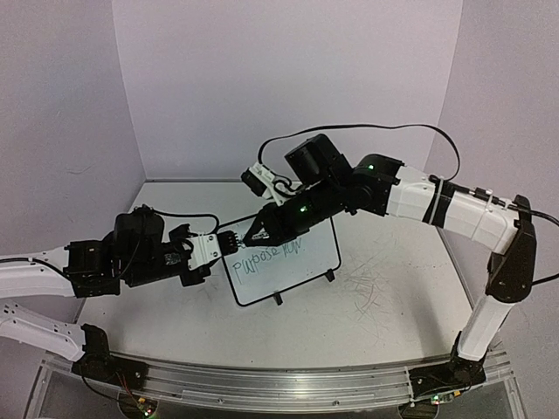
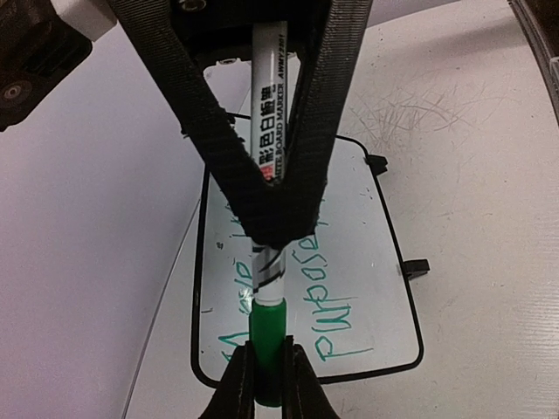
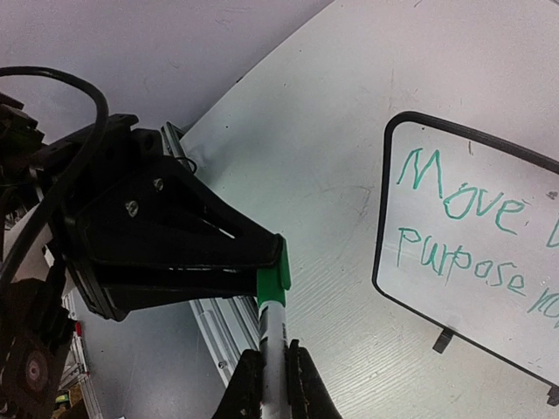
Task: Write a sentence on the whiteboard
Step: Insert the whiteboard marker without the cap into the pen cap.
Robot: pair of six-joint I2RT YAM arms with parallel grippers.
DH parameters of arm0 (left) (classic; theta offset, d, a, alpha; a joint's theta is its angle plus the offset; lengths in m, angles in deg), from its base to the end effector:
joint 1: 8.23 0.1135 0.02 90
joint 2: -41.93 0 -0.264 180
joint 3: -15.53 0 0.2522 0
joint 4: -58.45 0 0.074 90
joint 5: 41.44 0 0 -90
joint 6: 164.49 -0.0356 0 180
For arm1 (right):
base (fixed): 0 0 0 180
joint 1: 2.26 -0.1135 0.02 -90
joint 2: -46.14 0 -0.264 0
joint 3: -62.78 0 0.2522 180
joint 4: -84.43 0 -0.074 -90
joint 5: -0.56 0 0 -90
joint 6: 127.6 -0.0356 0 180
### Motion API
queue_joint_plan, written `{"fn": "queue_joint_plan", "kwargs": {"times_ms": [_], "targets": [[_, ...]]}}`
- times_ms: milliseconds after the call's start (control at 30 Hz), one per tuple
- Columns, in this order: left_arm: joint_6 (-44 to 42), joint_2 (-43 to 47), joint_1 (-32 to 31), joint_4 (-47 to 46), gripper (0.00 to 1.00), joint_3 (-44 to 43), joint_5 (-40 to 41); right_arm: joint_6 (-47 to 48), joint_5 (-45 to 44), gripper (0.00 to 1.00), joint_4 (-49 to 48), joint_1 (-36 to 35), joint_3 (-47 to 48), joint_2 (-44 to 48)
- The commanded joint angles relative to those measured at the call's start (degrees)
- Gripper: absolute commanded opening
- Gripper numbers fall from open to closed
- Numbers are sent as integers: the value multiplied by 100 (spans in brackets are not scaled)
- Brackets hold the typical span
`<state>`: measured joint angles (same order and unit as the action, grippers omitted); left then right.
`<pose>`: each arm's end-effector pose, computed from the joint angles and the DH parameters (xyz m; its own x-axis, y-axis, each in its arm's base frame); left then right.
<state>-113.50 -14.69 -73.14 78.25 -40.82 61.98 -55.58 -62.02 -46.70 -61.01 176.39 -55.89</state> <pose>0.1046 -0.2039 0.2955 0.3832 0.6254 -0.6797 0.7043 0.2783 0.6531 0.1967 0.3557 0.3583 -0.5919 -0.4472 -0.6706 -0.8056 0.3000 0.5110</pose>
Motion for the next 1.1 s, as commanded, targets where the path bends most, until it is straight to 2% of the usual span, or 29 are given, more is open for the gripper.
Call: {"fn": "queue_joint_plan", "kwargs": {"times_ms": [0,100,267,433,567,700,833,967,1000,1067], "targets": [[41,62,-175,-429,0,-265,-222,101,198,0,125,-60,323,-355],[160,-50,-342,-438,0,-446,-61,46,240,0,144,-190,434,-548],[-205,-349,-1162,-769,0,-705,981,-613,451,0,-72,-391,426,-946],[-485,-351,-1564,-1409,0,-514,1445,-1636,1128,0,-1273,-458,-140,-954],[-446,-454,-1680,-1480,0,-451,1707,-2148,1344,0,-1638,-478,-409,-991],[-333,-424,-1720,-1525,0,-423,1711,-2874,1688,0,-2457,-519,-961,-951],[-186,-443,-1776,-1433,0,-463,1779,-2642,954,0,-2322,-500,-1142,-574],[705,-11,-1797,-841,1,-488,1840,-2210,620,0,-2338,-312,-1981,251],[966,117,-1801,-690,4,-465,1864,-2051,269,0,-2334,-284,-2294,557],[1444,415,-1797,-589,17,-346,1800,-1788,-195,0,-2361,-171,-2892,1091]]}}
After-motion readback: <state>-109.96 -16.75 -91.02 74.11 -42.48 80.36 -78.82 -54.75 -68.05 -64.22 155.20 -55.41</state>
